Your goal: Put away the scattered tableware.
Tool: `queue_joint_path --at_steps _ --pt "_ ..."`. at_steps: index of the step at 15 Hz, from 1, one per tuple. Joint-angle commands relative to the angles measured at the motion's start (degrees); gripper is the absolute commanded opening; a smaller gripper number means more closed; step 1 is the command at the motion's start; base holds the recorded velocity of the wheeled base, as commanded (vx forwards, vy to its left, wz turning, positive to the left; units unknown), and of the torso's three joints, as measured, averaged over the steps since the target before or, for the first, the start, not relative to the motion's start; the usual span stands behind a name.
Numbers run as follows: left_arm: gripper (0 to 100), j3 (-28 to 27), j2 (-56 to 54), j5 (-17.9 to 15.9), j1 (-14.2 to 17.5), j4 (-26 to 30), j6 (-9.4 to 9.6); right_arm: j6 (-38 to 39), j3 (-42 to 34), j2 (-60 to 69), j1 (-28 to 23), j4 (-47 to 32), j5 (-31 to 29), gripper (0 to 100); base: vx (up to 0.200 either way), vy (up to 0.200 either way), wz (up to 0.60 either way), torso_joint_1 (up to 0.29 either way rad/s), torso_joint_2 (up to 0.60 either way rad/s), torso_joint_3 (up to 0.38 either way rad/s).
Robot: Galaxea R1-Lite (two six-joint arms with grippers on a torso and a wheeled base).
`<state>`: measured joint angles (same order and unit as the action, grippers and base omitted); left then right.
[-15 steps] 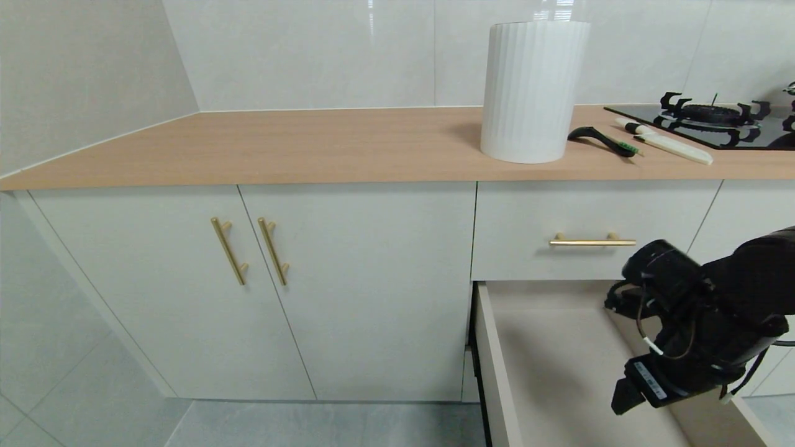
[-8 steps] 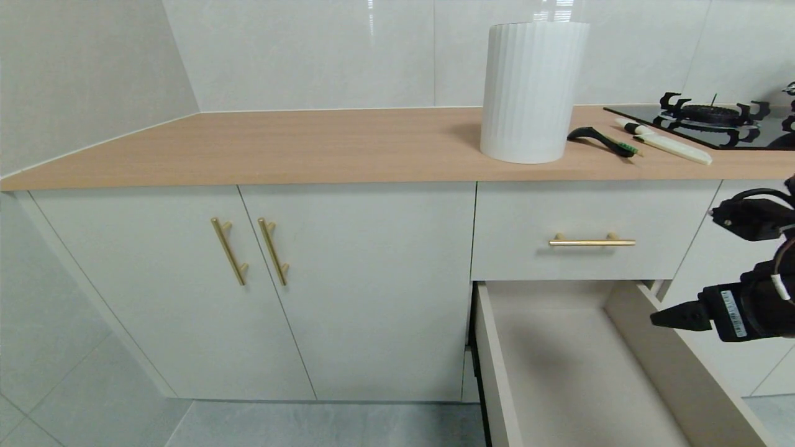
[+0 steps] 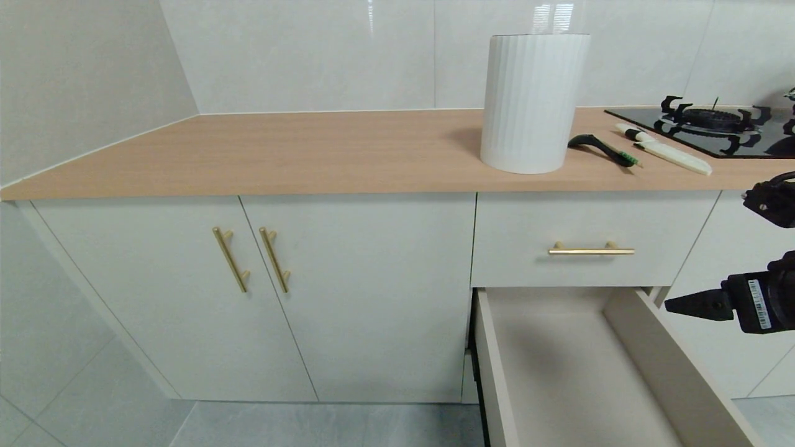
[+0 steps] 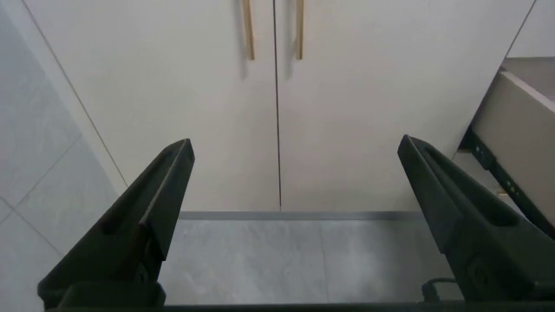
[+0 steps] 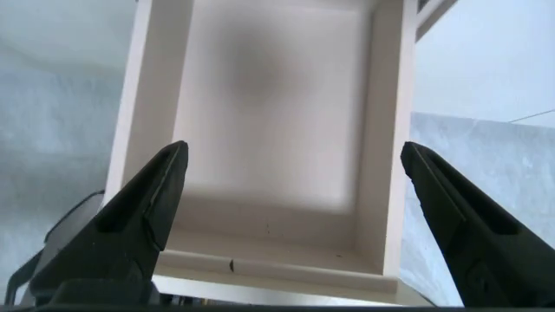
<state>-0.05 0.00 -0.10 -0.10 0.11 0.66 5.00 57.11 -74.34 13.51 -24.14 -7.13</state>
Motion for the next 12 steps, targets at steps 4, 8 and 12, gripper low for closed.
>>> queue_joint_path --at_steps 4,8,12 --pt "100 0.0 0.1 0.0 0.0 0.0 -0.04 0.0 0.0 -0.4 0.0 0.1 0.0 100 0.0 0.0 0.0 0.177 -0.53 -0.295" --pt "100 0.0 0.1 0.0 0.0 0.0 0.04 0.0 0.0 -0.5 0.0 0.1 0.0 100 0.0 0.0 0.0 0.184 -0.48 -0.282" --pt "100 0.0 0.1 0.0 0.0 0.0 -0.04 0.0 0.1 -0.7 0.0 0.8 0.1 100 0.0 0.0 0.0 0.204 -0.48 -0.278"
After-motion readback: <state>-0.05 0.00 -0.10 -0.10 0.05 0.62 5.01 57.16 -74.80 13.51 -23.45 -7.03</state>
